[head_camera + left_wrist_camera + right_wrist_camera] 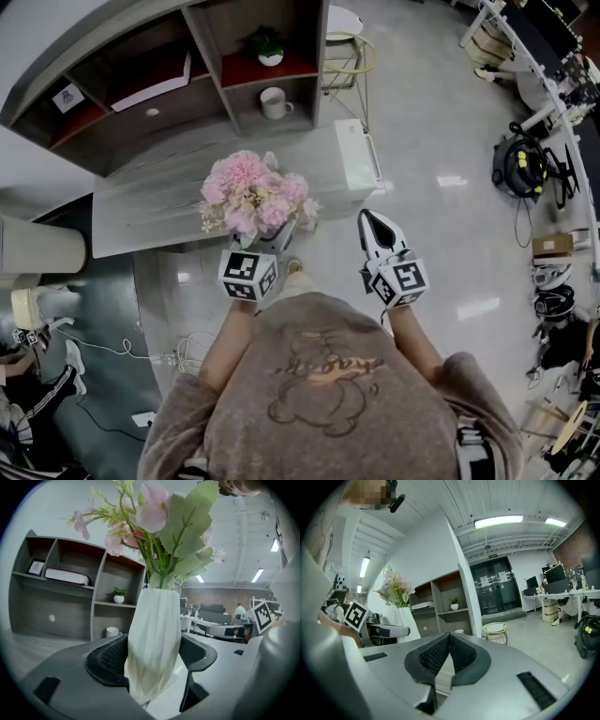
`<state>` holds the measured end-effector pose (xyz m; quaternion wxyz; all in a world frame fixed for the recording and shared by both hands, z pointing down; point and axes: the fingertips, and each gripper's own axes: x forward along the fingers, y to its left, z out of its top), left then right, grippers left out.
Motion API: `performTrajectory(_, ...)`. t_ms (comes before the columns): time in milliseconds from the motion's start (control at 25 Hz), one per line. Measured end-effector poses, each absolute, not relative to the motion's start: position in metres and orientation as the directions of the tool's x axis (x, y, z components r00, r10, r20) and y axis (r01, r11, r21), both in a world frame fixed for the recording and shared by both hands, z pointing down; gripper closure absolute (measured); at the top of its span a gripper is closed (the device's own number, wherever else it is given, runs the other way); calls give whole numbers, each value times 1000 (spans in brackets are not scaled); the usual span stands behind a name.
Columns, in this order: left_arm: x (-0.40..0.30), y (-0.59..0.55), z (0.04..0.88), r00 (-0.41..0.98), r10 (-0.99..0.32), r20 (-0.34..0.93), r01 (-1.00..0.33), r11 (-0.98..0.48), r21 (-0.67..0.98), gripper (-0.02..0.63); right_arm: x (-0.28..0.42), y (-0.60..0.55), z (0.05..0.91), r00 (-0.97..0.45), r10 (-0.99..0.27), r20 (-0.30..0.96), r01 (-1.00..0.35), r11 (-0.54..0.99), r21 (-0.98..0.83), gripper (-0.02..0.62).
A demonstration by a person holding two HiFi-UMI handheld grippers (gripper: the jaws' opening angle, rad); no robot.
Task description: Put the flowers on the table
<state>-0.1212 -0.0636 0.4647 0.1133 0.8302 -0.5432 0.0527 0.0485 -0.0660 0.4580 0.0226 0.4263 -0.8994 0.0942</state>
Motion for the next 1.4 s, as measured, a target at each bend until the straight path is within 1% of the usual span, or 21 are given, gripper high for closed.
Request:
performTrajectory(240, -147, -124, 466, 455, -866, 206, -890, -435, 135, 261, 20, -117, 460, -596, -794, 120, -801, 578, -152, 604)
performTrajectory(400, -149, -154, 467, 487, -850, 202, -873, -470, 128, 261, 13, -138, 461, -575, -809, 121, -816, 557, -154, 604)
performTrajectory(800, -126, -200, 463, 535, -822, 194, -845, -521, 121, 261, 31, -169, 461, -535, -833, 139, -842, 513, -167, 604)
performTrajectory(1400, -93, -259, 475, 518, -833, 194, -855, -509, 99, 261, 65, -210, 459, -557, -820, 131, -827, 531, -187, 604)
